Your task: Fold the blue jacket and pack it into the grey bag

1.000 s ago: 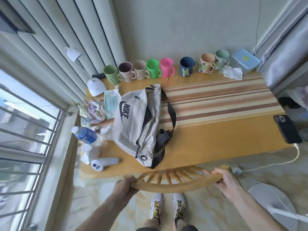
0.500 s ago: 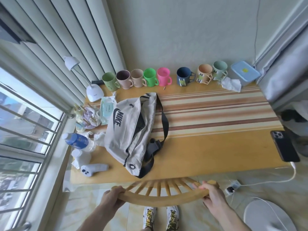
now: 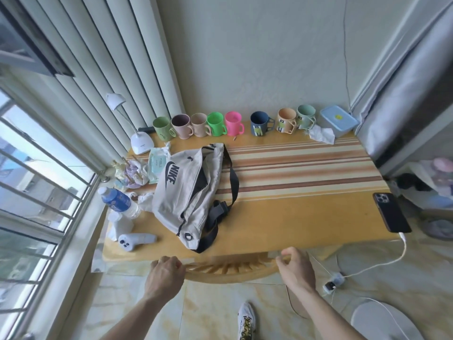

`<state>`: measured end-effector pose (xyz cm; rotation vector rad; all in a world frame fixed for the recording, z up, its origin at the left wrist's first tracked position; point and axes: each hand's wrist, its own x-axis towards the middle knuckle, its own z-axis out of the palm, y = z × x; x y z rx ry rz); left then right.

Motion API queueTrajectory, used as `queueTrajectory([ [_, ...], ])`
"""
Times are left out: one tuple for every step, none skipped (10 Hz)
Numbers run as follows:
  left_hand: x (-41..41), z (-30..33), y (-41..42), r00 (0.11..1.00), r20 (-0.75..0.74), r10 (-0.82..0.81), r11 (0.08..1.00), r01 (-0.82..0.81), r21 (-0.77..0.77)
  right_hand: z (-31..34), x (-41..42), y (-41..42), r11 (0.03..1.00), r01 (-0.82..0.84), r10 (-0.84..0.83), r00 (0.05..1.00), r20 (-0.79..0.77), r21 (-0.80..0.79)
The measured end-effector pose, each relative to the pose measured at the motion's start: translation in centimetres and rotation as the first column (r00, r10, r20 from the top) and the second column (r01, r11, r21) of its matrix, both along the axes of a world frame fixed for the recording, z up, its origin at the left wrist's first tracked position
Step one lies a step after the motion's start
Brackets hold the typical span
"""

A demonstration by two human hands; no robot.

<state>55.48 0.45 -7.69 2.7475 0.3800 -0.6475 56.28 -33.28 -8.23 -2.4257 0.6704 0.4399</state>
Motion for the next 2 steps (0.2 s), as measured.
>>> queueTrajectory([
  [-1.9, 0.7, 0.8, 0.990, 0.087, -0.107, 0.993, 0.111, -0.040, 1.4, -2.8, 0.6, 0.999, -0.036, 0.037, 0.994, 0.106, -0.014],
  [-3.4, 1.5, 1.8, 0.978, 0.146, -0.147, 0.986, 0.157, -0.054, 2.2, -6.1, 1.9, 0.998, -0.053, 0.059, 0.977, 0.207, -0.034],
])
